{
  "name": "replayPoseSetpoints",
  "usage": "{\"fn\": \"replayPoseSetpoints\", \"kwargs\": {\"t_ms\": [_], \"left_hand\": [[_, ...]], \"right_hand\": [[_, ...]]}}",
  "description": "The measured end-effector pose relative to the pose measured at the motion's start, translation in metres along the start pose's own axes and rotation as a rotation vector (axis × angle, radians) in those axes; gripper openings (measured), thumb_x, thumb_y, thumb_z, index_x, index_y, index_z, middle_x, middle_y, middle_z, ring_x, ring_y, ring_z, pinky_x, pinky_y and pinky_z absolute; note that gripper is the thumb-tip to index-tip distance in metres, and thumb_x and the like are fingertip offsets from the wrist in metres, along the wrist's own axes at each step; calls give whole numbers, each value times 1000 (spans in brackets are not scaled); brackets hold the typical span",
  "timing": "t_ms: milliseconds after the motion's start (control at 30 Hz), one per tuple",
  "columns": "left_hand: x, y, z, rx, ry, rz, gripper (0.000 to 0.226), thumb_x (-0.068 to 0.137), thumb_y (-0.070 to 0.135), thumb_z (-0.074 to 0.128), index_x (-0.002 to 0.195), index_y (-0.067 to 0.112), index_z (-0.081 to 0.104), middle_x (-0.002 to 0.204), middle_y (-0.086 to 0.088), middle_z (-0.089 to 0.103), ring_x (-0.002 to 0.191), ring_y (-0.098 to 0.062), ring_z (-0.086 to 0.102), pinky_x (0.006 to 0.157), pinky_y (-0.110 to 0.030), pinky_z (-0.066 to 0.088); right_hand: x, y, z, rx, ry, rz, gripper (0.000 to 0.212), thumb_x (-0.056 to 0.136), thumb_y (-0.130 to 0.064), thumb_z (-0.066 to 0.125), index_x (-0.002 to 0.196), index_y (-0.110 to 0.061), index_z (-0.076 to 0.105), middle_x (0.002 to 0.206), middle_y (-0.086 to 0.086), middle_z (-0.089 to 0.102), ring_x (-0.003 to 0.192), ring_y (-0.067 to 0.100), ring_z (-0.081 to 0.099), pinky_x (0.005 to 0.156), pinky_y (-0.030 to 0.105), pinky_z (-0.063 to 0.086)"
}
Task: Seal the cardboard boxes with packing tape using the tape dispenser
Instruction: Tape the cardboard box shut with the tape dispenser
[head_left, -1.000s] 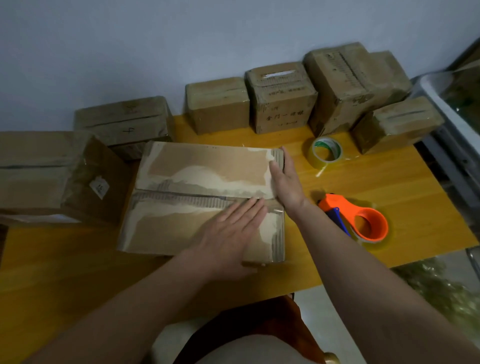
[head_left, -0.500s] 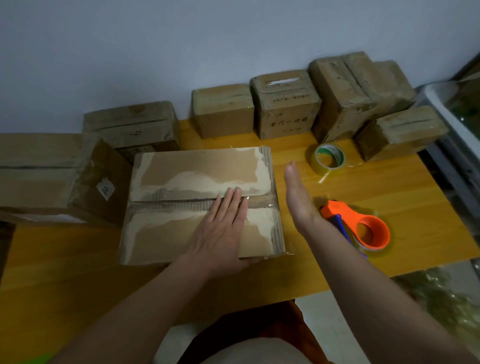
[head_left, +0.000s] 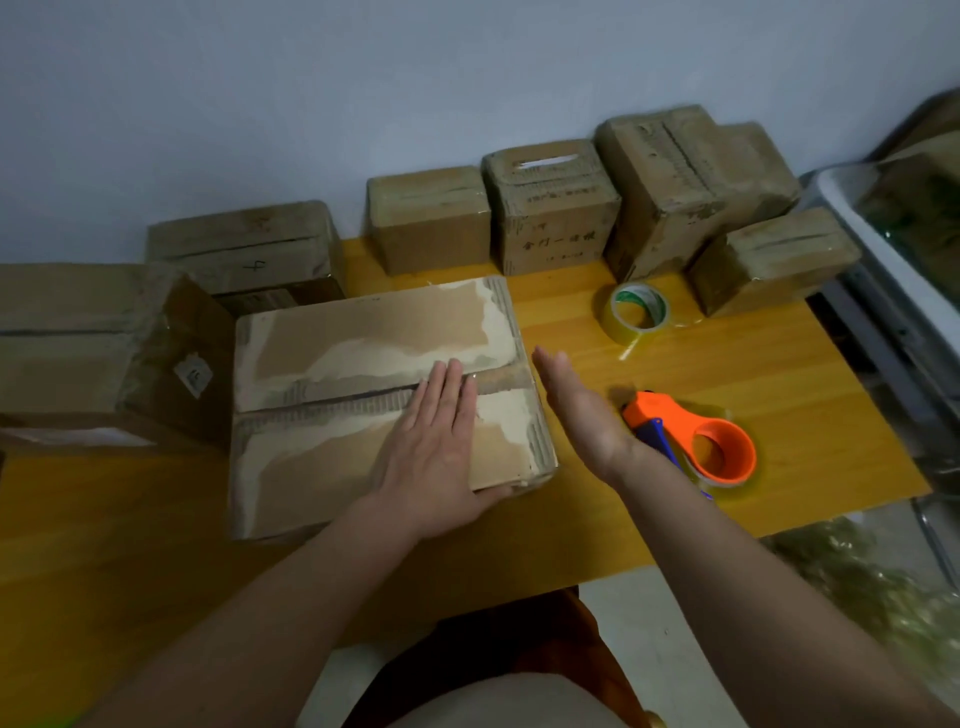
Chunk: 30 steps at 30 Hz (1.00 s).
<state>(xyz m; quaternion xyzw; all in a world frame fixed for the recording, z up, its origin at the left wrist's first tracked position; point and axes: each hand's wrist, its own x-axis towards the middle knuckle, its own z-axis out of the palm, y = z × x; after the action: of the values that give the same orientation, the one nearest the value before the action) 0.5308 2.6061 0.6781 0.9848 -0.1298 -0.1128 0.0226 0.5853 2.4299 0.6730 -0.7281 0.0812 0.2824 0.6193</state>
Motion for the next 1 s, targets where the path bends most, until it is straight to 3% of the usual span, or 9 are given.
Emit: {"fn": "replayPoseSetpoints", "kwargs": {"t_ms": [100, 200, 367, 467, 567, 633, 833, 900, 1000], "left_hand": [[2, 2, 1, 6, -8, -15, 120, 78, 81, 38, 149, 6, -22, 153, -15, -36, 141, -27, -34, 119, -41, -13], [3, 3, 1, 15, -10, -40, 121, 77, 82, 36, 149, 5, -22, 153, -16, -35, 141, -28, -34, 119, -41, -13], [4, 4, 2, -4, -4, -69, 121, 76, 84, 36, 150, 6, -21, 153, -15, -34, 141, -28, -34, 120, -42, -11], [6, 5, 3, -16, 15, -85, 122, 75, 84, 36, 150, 6, -19, 154, -15, -34, 141, -27, -34, 120, -42, -11], [8, 7, 4, -29, 15, -109, 122, 75, 83, 39, 150, 6, -18, 155, -16, -32, 142, -28, -32, 120, -43, -10], [10, 8, 5, -41, 21, -142, 121, 76, 81, 42, 150, 6, -17, 155, -16, -32, 142, -29, -32, 120, -43, -10], [14, 8, 7, -41, 17, -159, 119, 78, 76, 47, 150, 6, -17, 155, -17, -30, 142, -30, -31, 120, -43, -11], [15, 8, 8, -49, 26, -171, 121, 77, 75, 49, 151, 6, -17, 155, -16, -31, 142, -29, -32, 120, -43, -10], [13, 8, 6, -32, 17, -172, 123, 76, 75, 51, 150, 7, -20, 154, -15, -34, 141, -29, -34, 120, -43, -11]], "right_hand": [[-13, 10, 9, 54, 5, -80, 49, 102, -48, 21, 148, -32, 28, 138, -19, 42, 125, -1, 40, 100, 15, 31], [1, 14, 21, 106, 36, -100, 49, 103, -47, 22, 149, -31, 29, 145, -8, 43, 131, 8, 42, 110, 28, 33], [14, 24, 17, 341, -22, -62, 56, 99, -56, 18, 137, -30, 49, 132, -2, 60, 121, 12, 56, 102, 33, 44], [5, 29, 30, 383, 229, -117, 52, 104, -44, 18, 112, -23, 65, 108, -3, 70, 102, 8, 65, 88, 24, 50], [12, 26, 51, 645, 646, -85, 59, 104, -38, 25, 82, -9, 71, 84, 7, 73, 83, 22, 68, 80, 34, 53], [22, 20, 55, 887, 805, -35, 62, 103, -41, 29, 70, -3, 67, 76, 14, 71, 77, 28, 68, 83, 39, 54], [32, 30, 54, 1373, 832, 129, 61, 98, -53, 31, 55, -13, 47, 49, 4, 58, 63, 27, 63, 80, 38, 52], [33, 32, 59, 1358, 805, 202, 60, 97, -53, 33, 53, -15, 45, 45, 2, 56, 56, 25, 59, 72, 32, 51], [33, 46, 53, 909, 788, 214, 55, 102, -38, 34, 59, -11, 55, 59, 9, 61, 59, 24, 57, 61, 30, 47]]}}
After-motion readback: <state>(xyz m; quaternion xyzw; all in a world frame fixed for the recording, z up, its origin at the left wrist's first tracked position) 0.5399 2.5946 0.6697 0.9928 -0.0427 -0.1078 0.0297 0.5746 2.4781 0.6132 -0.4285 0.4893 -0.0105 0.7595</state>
